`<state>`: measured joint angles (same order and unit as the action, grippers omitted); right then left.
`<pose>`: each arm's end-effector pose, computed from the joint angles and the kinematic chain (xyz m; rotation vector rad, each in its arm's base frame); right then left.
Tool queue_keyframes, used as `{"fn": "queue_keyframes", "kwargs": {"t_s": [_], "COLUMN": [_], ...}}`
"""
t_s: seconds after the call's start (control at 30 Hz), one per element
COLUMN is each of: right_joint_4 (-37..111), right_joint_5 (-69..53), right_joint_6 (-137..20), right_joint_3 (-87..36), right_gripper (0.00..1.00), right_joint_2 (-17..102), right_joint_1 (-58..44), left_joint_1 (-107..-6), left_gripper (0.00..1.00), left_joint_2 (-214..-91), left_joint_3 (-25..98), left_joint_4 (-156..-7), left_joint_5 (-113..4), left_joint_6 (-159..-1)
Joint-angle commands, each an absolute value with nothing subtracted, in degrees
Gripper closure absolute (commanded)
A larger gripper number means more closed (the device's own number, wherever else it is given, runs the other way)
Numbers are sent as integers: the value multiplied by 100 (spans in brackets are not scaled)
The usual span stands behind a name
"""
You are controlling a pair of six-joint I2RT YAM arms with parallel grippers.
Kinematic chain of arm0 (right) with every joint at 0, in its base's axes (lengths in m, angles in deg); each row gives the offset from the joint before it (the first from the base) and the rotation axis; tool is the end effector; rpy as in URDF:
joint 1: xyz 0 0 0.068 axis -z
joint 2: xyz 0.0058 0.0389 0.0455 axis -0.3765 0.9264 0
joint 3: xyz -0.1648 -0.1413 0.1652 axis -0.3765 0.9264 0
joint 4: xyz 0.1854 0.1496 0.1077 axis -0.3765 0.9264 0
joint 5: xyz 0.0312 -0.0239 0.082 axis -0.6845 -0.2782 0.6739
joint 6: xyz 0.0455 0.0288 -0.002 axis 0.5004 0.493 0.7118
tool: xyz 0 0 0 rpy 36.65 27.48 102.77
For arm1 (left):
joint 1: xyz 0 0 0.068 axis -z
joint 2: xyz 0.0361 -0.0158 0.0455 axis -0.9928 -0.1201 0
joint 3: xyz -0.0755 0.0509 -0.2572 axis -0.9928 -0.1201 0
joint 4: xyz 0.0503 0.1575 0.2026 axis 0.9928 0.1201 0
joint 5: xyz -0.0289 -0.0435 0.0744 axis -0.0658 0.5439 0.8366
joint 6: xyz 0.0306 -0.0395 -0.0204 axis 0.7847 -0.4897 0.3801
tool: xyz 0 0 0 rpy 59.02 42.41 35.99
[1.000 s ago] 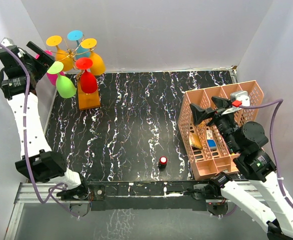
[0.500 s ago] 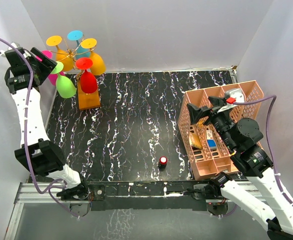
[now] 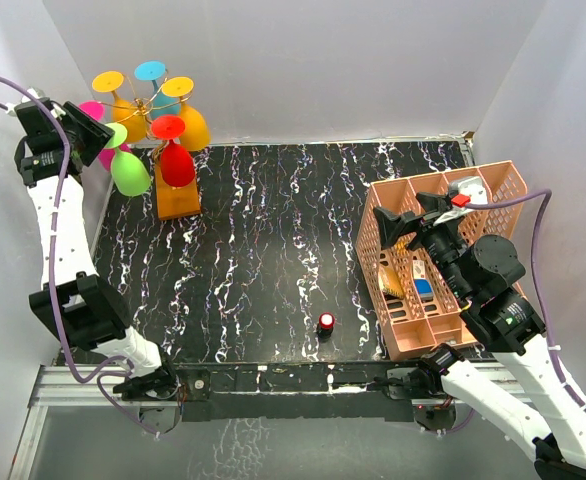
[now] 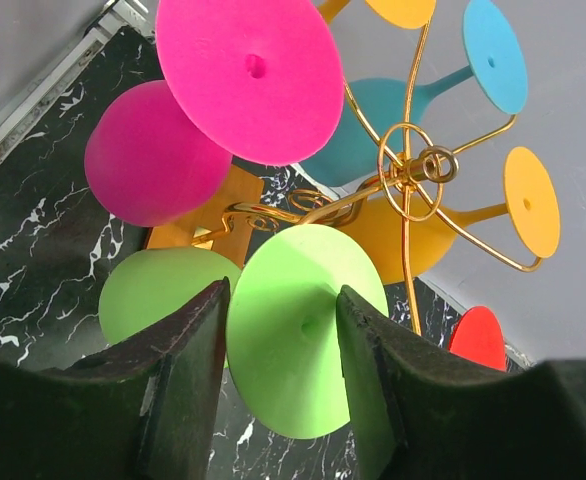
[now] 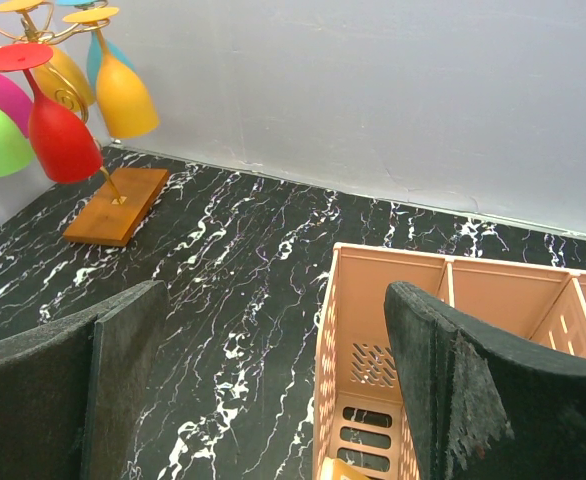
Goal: Take the wine glass off the wine glass rack
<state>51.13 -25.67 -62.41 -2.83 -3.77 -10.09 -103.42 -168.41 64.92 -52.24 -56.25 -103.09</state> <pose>0.1106 0.0622 0.4040 -0.2473 1.5079 0.3564 0.3421 0.1200 0.4425 -0.7640 1.7335 -0.3384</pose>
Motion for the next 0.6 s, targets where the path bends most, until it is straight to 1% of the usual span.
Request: {"fn": "queue_keyframes", "kwargs": {"t_s": [0.0,0.13,0.2,0.57], "right_joint_4": [4912,4912,4912,4903], "right_joint_5": [-2575,-2601,-2616,-2657], "right_joint_6": [-6298,-6301,-6296,-6303], "right_joint_3": [-529,-521,-526,-522], "right_gripper": [2,2,2,2], "right_joint_2": [-376,-377,-385,-394], "right_joint_1": [-1040,-1037,-1040,-1045], "left_joint_1": [-10365,-10366,-10364,-10362], "left_gripper": [57,60,63,74], "left_joint_2": [-16570,-16566,-16562,-16511], "left_joint_3": [6310,6356,6377,6446], "left_joint_4": [-5230,-5179,-5155,-5087], "left_joint_5": [-5636,-5621,-5610,-5524], "left_joint_6": [-10271,-10229,-10200,-10168]}}
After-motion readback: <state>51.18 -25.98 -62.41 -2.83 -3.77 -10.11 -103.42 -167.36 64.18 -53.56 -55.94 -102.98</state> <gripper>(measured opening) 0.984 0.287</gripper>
